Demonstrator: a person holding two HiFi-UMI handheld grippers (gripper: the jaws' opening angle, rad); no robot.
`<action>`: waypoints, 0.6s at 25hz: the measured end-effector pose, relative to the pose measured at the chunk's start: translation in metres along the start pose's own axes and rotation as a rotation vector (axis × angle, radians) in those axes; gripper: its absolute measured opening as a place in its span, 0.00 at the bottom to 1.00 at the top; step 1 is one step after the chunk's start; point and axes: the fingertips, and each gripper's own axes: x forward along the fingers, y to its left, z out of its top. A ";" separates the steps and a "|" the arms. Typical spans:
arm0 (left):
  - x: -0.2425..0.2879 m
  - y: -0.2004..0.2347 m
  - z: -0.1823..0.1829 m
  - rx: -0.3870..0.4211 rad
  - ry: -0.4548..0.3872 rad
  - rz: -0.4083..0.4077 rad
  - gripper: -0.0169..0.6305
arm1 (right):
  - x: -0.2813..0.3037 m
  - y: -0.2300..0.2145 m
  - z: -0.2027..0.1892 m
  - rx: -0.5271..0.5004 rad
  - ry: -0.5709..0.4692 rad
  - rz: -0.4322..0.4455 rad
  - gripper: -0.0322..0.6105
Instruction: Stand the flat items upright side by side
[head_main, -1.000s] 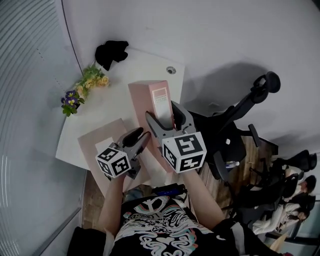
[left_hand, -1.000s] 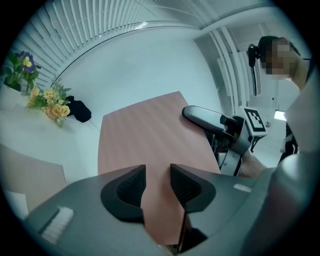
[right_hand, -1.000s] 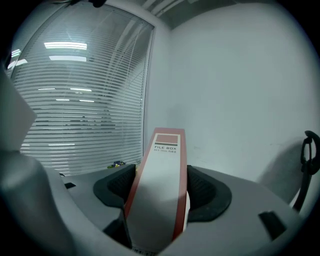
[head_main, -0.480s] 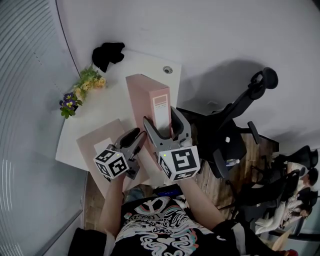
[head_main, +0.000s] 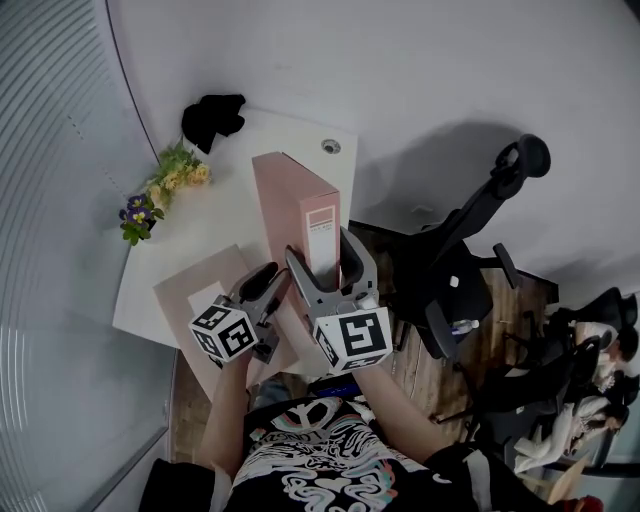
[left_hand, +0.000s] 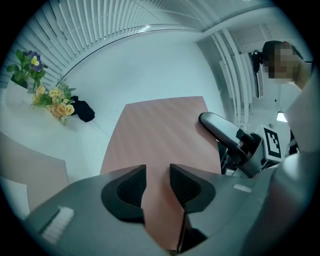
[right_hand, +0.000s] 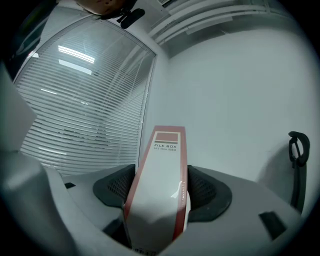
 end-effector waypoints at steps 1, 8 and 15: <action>0.000 0.000 -0.001 0.000 0.005 -0.001 0.24 | -0.003 0.000 -0.001 0.004 -0.005 -0.006 0.55; 0.000 0.000 -0.008 0.026 0.043 0.011 0.25 | -0.016 -0.001 -0.010 0.043 -0.005 -0.016 0.53; 0.001 0.002 -0.011 0.039 0.065 0.023 0.24 | -0.022 -0.001 -0.017 0.059 0.039 -0.045 0.53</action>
